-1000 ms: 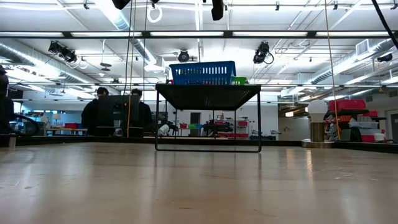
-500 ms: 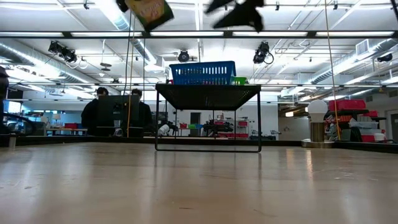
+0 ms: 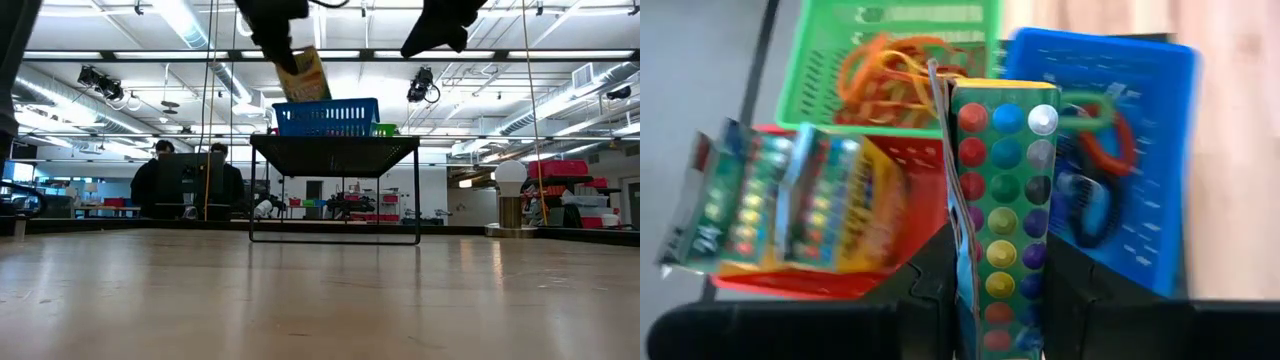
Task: Pick & Place Office Desk Supplies
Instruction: Put the yellow crayon box into the red bin on the shelf
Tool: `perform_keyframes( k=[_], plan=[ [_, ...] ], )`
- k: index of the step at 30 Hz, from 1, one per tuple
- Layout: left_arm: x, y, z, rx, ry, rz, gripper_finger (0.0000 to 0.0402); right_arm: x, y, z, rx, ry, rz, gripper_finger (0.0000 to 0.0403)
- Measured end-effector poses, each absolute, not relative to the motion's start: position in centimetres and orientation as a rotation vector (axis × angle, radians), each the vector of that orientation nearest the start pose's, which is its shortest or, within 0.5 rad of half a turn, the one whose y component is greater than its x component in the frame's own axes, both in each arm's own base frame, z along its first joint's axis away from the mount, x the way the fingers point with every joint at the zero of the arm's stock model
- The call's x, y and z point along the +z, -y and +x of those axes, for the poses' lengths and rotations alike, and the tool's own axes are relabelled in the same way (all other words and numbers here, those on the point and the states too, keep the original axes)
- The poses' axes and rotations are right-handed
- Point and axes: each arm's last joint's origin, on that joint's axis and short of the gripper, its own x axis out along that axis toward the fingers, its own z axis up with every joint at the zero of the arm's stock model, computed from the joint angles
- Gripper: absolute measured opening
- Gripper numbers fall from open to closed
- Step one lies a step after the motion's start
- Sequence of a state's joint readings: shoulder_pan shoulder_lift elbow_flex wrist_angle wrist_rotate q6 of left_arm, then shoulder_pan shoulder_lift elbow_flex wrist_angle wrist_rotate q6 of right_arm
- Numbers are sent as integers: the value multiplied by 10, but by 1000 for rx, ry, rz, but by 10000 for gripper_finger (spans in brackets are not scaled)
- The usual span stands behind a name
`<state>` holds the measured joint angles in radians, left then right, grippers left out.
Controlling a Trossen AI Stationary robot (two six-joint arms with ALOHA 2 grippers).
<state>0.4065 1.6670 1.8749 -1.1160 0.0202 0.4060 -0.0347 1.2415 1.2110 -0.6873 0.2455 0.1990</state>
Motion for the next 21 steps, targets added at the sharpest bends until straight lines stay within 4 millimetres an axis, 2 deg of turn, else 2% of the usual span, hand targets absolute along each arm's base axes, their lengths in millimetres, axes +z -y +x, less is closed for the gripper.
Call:
perform_keyframes(
  k=[4,8,15,21],
  plan=[
    [397,-143,322,234,-984,204,96,350,22,245,-288,-665,92,12],
    [398,-149,329,287,-1029,239,96,356,24,239,-244,-649,59,6],
    [391,-156,323,300,-1148,286,96,360,24,237,-239,-613,50,8],
    [391,-165,319,292,-1146,279,96,364,24,240,-238,-569,52,7]
  ],
)
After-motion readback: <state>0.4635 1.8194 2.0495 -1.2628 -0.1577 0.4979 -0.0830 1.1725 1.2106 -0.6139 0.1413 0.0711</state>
